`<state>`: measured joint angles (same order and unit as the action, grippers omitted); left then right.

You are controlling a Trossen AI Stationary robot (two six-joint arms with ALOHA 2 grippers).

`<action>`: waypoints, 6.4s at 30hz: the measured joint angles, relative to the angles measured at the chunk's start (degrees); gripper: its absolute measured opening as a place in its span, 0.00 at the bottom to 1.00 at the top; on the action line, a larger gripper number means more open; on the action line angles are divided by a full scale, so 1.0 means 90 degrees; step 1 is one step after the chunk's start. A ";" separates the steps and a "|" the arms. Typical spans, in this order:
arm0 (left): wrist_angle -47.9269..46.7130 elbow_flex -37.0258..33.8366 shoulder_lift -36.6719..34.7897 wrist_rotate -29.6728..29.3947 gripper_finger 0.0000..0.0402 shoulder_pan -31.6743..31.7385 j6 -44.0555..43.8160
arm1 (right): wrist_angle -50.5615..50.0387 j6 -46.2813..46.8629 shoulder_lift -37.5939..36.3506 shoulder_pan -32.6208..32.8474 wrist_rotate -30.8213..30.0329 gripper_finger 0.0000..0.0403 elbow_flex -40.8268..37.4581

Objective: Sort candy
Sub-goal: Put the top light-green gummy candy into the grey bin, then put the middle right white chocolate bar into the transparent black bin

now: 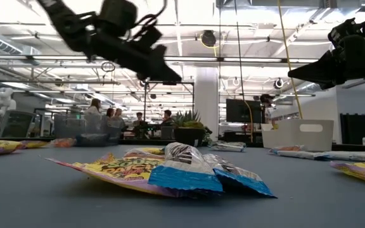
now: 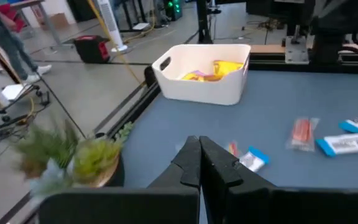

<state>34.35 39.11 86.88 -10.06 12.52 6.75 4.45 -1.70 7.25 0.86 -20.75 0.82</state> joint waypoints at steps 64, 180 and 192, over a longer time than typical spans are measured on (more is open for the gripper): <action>0.2737 -0.4308 -0.2551 -0.0533 0.02 -0.1686 -0.0717 | 0.0993 0.2838 0.7257 -0.1422 0.0090 0.40 0.2753; 0.2396 -0.4305 -0.2548 -0.0075 0.03 -0.1686 -0.1050 | -0.5536 0.8006 0.7535 0.2273 0.1981 0.45 0.4057; 0.2408 -0.4104 -0.2546 -0.0076 0.03 -0.1680 -0.2318 | -0.4717 0.7372 0.8282 0.2271 0.2353 0.30 0.3878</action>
<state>56.02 2.17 63.96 -10.74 -2.59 -14.11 -38.00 64.65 81.78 21.30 0.43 35.73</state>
